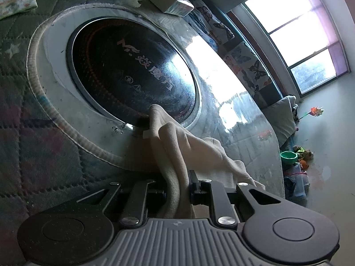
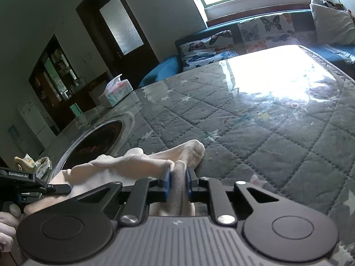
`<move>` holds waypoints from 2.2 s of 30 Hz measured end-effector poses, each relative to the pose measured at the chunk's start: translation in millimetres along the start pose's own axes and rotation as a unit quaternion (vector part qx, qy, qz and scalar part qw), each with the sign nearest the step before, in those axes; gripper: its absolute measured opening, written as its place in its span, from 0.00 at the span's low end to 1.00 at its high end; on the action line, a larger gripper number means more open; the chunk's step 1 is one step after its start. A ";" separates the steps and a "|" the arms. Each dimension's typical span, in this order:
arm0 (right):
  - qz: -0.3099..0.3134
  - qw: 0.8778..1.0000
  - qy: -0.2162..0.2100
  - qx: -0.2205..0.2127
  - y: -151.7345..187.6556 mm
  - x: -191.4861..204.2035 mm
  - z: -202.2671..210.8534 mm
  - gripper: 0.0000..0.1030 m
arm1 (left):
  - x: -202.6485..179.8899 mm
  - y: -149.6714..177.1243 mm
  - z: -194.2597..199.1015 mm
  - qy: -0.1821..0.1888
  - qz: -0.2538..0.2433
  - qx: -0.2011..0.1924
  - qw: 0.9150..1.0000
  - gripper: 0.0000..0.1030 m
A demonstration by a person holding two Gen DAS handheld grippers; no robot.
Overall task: Fold clothes
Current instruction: 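Lift the folded sweatshirt with both grippers and carry it across the table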
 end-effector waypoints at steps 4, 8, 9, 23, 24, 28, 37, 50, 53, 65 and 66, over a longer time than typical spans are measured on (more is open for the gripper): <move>0.003 1.000 -0.001 -0.018 3.1 2.0 11.8 0.10 | -6.7 2.7 -0.6 -0.012 -0.010 -0.001 1.000 0.17; 0.005 0.999 0.008 -0.035 7.7 2.9 25.4 0.10 | -13.6 5.9 -4.1 -0.006 -0.021 0.007 1.000 0.17; 0.005 0.999 0.011 -0.037 9.2 2.5 28.8 0.10 | -15.8 6.5 -5.0 -0.004 -0.025 0.009 1.000 0.17; -0.011 0.993 0.079 -0.088 23.6 -21.5 94.8 0.01 | -65.7 17.6 -27.8 0.031 -0.097 0.049 0.994 0.16; -0.014 0.992 0.085 -0.095 23.5 -24.8 101.0 0.01 | -70.1 17.4 -29.5 0.032 -0.102 0.051 0.993 0.16; -0.045 0.989 0.099 -0.100 22.5 -43.5 116.2 0.02 | -82.4 19.6 -34.0 0.034 -0.118 0.053 0.991 0.16; -0.058 0.993 0.088 -0.051 31.8 -56.4 85.6 0.22 | -64.0 15.6 -40.3 0.020 -0.097 0.065 0.993 0.16; -0.056 0.996 0.068 -0.026 36.1 -50.6 56.8 0.44 | -60.7 17.6 -43.5 0.018 -0.098 0.071 0.992 0.16; -0.049 0.997 0.058 -0.020 35.3 -44.5 54.2 0.43 | -59.4 18.1 -42.0 0.017 -0.099 0.070 0.992 0.16; -0.035 0.996 0.058 -0.060 37.2 -31.0 81.6 0.14 | -77.3 21.4 -35.3 0.021 -0.126 0.067 0.990 0.16; -0.032 0.995 0.061 -0.067 36.2 -29.5 87.3 0.14 | -80.6 21.9 -35.5 0.023 -0.131 0.068 0.989 0.16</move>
Point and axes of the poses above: each gripper's, at about its wrist camera, not at the fingertips, and z roughly against the way its jaws point, x to its left, y to its underside, the point moved 1 cm from there along -z, roughly the way its jaws point, and after that the axes turned 13 degrees about x, right-handed, at the moved point
